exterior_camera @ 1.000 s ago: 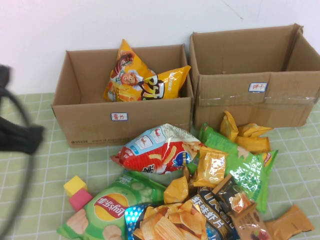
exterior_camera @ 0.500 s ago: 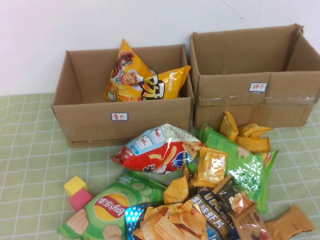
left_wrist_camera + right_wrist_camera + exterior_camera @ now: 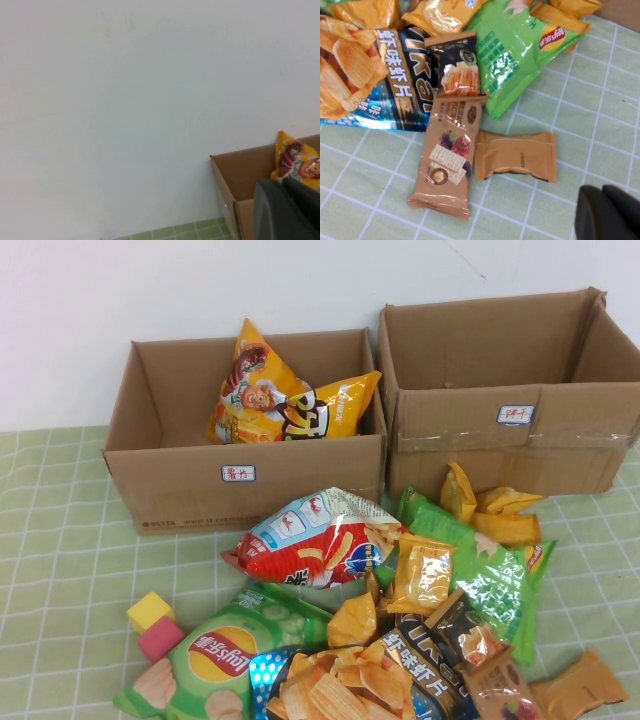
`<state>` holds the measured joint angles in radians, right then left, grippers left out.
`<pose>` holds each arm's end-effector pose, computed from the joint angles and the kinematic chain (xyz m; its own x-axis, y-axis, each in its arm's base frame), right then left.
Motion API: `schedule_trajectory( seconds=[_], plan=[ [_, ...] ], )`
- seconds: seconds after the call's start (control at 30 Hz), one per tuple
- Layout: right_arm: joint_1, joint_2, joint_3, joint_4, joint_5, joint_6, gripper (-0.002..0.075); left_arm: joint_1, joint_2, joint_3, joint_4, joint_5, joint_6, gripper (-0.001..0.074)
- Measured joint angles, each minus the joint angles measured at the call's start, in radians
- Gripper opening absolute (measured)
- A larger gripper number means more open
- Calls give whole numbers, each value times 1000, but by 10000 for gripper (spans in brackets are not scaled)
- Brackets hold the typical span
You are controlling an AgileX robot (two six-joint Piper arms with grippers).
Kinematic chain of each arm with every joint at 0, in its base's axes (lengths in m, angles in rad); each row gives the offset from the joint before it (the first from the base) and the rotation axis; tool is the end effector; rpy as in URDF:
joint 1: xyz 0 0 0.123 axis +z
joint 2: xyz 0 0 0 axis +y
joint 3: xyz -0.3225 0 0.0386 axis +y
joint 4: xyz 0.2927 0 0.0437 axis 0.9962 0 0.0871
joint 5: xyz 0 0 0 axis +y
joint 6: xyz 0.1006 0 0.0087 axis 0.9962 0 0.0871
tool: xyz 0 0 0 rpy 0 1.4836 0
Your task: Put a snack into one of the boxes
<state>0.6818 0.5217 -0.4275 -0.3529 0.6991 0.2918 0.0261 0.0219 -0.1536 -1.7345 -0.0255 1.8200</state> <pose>0.1011 0.0531 0.2716 -0.4933 -0.3790 -0.7830 -0.4713 0.8730 -0.1257 0.0614 0.0040 0.2719 0.2079 0.0908 -0.9739 -0.0687 0.9946 0.0780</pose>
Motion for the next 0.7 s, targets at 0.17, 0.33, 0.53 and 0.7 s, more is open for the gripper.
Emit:
schedule_trajectory(
  seconds=[0.17,0.33,0.53,0.7],
  plan=[
    [0,0,0,0,0,0,-2,0,-3,0,274,4,-254,-1],
    [0,0,0,0,0,0,-2,16,-5,0,1104,147,-1035,-1],
    [0,0,0,0,0,0,-2,40,-17,71,1602,371,-1610,-1],
    [0,0,0,0,0,0,-2,40,-31,165,1672,361,-1750,-1]
  ],
)
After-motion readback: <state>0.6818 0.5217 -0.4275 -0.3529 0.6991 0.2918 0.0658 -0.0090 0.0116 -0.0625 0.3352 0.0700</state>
